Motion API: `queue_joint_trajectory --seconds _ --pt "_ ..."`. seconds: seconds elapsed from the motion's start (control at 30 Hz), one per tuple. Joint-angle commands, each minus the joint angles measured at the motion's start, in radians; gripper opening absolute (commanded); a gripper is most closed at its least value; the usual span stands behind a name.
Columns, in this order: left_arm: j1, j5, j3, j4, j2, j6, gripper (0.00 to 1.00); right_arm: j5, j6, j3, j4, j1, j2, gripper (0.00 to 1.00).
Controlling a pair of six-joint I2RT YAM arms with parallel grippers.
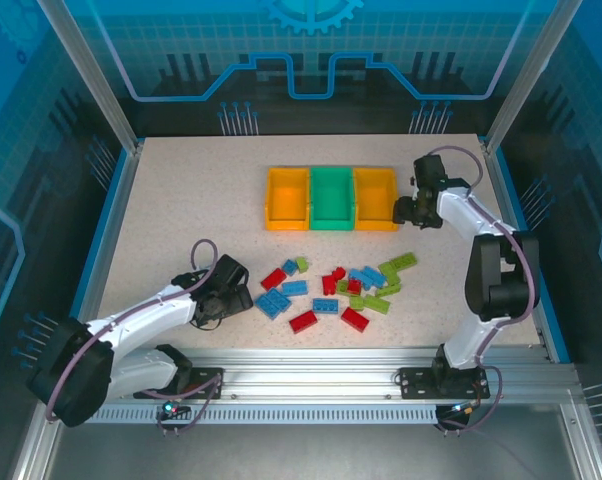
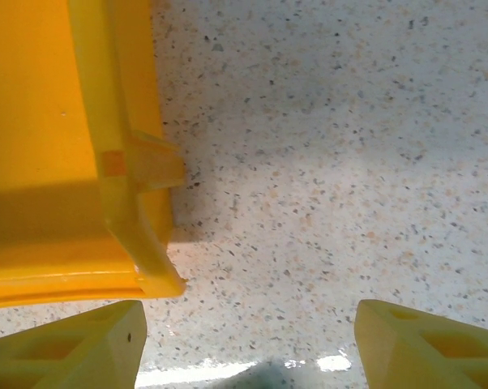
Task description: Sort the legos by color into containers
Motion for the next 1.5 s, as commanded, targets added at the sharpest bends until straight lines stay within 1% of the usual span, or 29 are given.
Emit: queue_joint_trajectory --seconds 0.0,0.13,0.27,0.4,0.47,0.67,0.73,0.97,1.13,1.3,1.4,1.47 --pt "-0.009 0.007 -0.004 -0.007 0.005 0.052 0.85 0.012 -0.003 -0.029 -0.031 -0.025 -0.039 0.70" --pt "-0.008 0.003 -0.004 0.030 0.036 0.081 0.82 0.016 -0.011 -0.060 -0.032 -0.039 -0.062 0.71" --pt "-0.008 0.005 0.018 0.037 0.090 0.092 0.72 0.018 -0.011 -0.088 -0.032 -0.050 -0.086 0.71" --pt "-0.008 0.005 0.032 0.048 0.125 0.086 0.64 0.020 -0.012 -0.108 -0.042 -0.058 -0.109 0.72" --pt "-0.009 0.002 0.039 0.042 0.127 0.077 0.58 0.020 -0.011 -0.117 -0.048 -0.062 -0.120 0.72" --pt "-0.009 -0.011 0.039 0.029 0.086 0.069 0.45 0.011 -0.001 -0.155 -0.046 -0.067 -0.164 0.72" --pt "-0.008 -0.018 0.039 0.023 0.063 0.066 0.43 0.008 0.005 -0.163 -0.048 -0.067 -0.172 0.72" --pt "-0.007 -0.050 0.076 -0.021 -0.006 0.063 0.41 -0.033 0.030 -0.194 -0.056 -0.055 -0.222 0.72" --pt "-0.006 -0.065 0.158 -0.032 -0.009 0.102 0.41 -0.044 0.041 -0.222 -0.066 -0.035 -0.268 0.72" --pt "0.003 -0.064 0.335 -0.015 0.083 0.200 0.42 -0.060 0.046 -0.253 -0.069 0.021 -0.307 0.72" --pt "0.009 -0.043 0.476 0.003 0.182 0.261 0.42 -0.059 0.060 -0.268 -0.075 0.068 -0.328 0.72" --pt "0.009 -0.009 0.569 0.027 0.260 0.300 0.42 -0.071 0.075 -0.285 -0.073 0.103 -0.342 0.72"
